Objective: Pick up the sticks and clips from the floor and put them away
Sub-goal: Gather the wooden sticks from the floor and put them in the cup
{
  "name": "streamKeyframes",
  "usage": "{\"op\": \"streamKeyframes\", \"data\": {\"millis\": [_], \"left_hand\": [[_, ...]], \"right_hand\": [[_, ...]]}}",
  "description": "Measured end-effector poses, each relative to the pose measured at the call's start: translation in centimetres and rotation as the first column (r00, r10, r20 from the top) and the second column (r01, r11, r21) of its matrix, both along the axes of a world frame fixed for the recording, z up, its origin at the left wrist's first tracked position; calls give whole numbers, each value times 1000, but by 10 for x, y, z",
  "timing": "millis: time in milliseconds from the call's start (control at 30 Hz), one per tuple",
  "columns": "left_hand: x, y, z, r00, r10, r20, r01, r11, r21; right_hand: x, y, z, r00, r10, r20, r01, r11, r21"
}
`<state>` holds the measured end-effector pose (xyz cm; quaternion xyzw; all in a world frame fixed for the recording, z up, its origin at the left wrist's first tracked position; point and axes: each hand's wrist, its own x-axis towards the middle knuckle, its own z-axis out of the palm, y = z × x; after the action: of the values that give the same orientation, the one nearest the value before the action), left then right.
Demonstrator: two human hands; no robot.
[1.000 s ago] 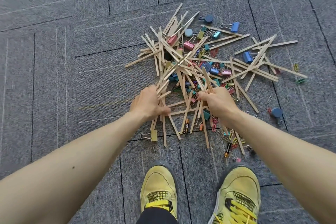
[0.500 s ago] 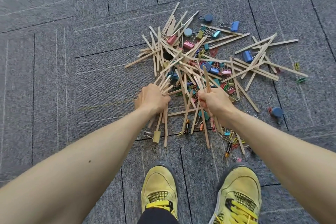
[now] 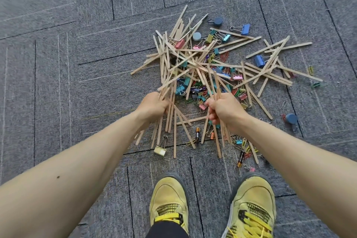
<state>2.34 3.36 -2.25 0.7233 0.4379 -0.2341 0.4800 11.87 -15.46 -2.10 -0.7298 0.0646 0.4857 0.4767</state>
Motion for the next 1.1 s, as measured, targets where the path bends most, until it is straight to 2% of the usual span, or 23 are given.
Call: {"op": "streamKeyframes", "data": {"millis": [133,267,567,667,800,1000,1100], "left_hand": [[-7,5,5,997,81,-4,-81,990,-116],[-11,10,6,995,94,-22,-96,989,-113],[-19,33,18,997,33,-64,-49,961,-271],[-23,36,17,998,-6,-62,-11,963,-270],[-26,38,15,999,-37,-37,27,968,-250],[-32,41,14,999,-36,34,41,984,-172],[-34,44,12,998,-41,52,47,990,-131]], "right_hand": [[-4,6,-5,994,80,75,-75,995,-64],[-15,15,-4,980,161,119,-157,987,-43],[-32,36,-3,846,477,237,-450,879,-160],[-42,44,-10,756,591,282,-514,802,-303],[-51,51,-19,639,681,358,-489,719,-495],[-62,62,-21,540,745,393,-524,662,-536],[-64,64,-20,506,784,358,-556,614,-559]]}}
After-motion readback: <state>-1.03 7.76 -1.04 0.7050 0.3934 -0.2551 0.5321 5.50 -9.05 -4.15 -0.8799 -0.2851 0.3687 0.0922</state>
